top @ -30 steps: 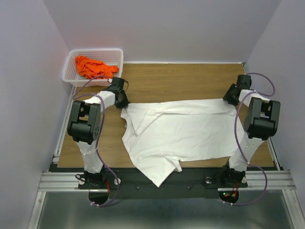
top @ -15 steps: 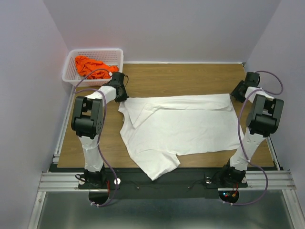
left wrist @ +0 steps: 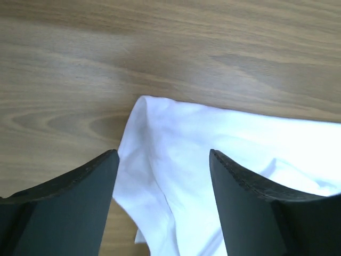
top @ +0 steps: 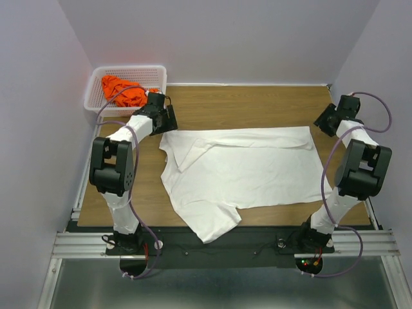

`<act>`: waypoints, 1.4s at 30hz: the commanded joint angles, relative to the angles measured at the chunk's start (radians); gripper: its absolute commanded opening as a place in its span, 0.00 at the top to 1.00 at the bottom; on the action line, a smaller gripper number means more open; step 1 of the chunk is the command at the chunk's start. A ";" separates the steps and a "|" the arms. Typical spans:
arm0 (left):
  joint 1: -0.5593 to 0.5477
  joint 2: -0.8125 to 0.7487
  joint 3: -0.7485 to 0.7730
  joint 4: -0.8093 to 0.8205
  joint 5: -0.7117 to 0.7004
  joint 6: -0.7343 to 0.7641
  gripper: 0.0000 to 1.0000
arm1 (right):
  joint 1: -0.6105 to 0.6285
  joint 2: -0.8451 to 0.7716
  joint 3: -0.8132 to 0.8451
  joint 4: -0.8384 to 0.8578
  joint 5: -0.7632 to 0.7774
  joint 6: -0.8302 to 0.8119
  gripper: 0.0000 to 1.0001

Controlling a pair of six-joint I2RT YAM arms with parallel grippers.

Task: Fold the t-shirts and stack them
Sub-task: Fold the tshirt

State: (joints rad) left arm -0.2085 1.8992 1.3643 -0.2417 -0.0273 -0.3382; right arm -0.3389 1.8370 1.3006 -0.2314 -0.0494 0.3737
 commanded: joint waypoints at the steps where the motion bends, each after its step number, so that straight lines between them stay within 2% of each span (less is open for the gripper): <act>1: -0.040 -0.162 -0.017 -0.031 -0.013 0.073 0.14 | 0.000 -0.100 -0.061 -0.005 -0.026 0.056 0.47; 6: -0.152 -0.206 -0.018 -0.064 -0.008 0.226 0.12 | 0.017 -0.165 -0.116 -0.011 -0.121 0.039 0.44; 10: -0.253 -0.148 0.002 -0.054 0.001 0.292 0.12 | 0.067 -0.196 -0.139 -0.020 -0.132 0.014 0.44; 20: -0.266 0.087 0.192 -0.053 0.153 0.312 0.12 | 0.092 -0.245 -0.172 -0.031 -0.175 0.011 0.43; 27: -0.267 0.172 0.229 -0.084 0.240 0.306 0.14 | 0.092 -0.259 -0.184 -0.036 -0.168 0.010 0.43; 30: -0.267 0.178 0.233 -0.093 0.257 0.304 0.19 | 0.093 -0.255 -0.179 -0.037 -0.168 0.010 0.43; 37: -0.267 0.176 0.231 -0.102 0.293 0.298 0.41 | 0.094 -0.243 -0.170 -0.039 -0.170 0.014 0.43; 42: -0.267 0.144 0.219 -0.107 0.319 0.298 0.47 | 0.092 -0.240 -0.165 -0.040 -0.170 0.016 0.43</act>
State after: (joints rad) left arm -0.4755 2.0953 1.5539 -0.3298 0.2424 -0.0479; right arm -0.2455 1.6173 1.1282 -0.2806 -0.2111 0.3962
